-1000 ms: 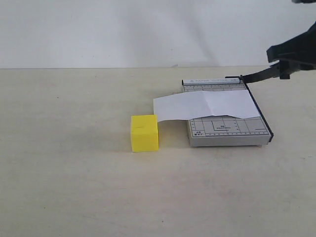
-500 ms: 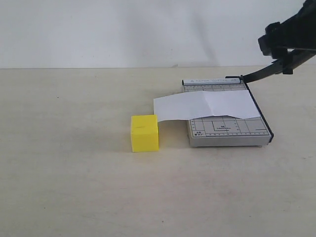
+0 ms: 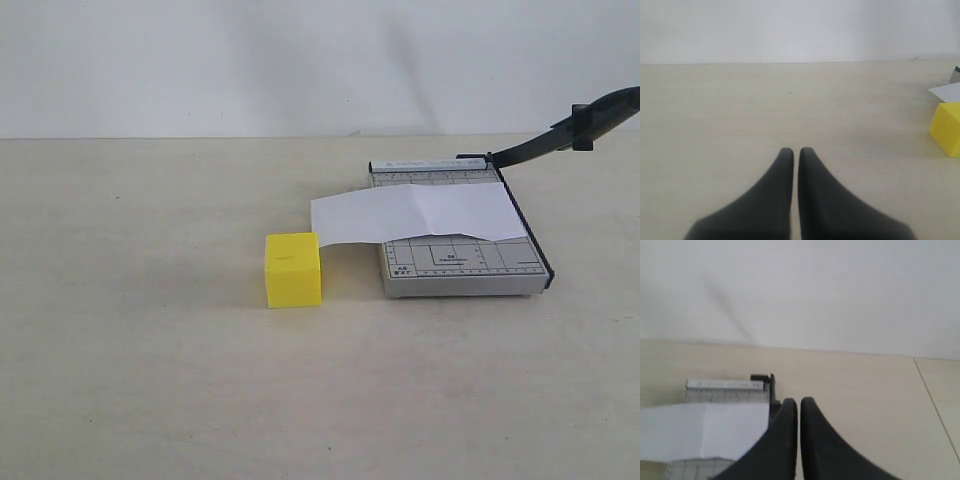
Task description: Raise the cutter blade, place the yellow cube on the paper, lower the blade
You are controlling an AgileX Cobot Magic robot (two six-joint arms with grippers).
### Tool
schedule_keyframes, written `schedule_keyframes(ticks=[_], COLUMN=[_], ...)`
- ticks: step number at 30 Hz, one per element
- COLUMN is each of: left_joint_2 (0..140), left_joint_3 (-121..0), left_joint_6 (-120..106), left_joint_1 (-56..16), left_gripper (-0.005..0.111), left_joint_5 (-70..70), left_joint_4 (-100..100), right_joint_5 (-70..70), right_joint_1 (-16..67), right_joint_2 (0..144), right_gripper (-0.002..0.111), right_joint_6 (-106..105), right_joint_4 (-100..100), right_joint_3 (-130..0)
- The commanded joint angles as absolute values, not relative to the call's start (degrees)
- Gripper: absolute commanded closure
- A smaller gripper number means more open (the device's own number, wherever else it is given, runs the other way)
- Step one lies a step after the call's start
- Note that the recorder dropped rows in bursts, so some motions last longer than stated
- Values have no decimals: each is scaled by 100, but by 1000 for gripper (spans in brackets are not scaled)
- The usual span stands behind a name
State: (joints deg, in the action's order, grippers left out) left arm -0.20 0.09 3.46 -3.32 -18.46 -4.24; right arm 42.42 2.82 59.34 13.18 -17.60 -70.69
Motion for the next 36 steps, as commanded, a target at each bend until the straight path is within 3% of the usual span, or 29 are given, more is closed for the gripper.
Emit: schedule_keyframes(ticks=[1,7,14,21,27,36], left_joint_2=[0,0,0,0,0,0], left_joint_3=[0,0,0,0,0,0], left_joint_6=[340,340,340,243,1356,1373], left_joint_1=[-362,-362,-362,-362,-362,-362], left_gripper=[102,102,102,102,102,102], left_joint_5=[-1801,-1801,-1801,-1705,-1176,-547], left_joint_4=[-384,-908,-1826,-1972,407,2321], right_joint_5=[2206,181,-421,-490,-734,-1700], right_joint_1=[282,282,282,282,282,282], right_joint_2=[4446,2819,3250,4294,5194,5783], right_gripper=[106,106,106,106,106,106], right_joint_6=[1918,1850,1737,1136,1146,1146], right_joint_4=[-1807,-1855,-1855,-1855,-1855,-1844], right_joint_3=[-5722,-2959,-994,-767,-767,-679])
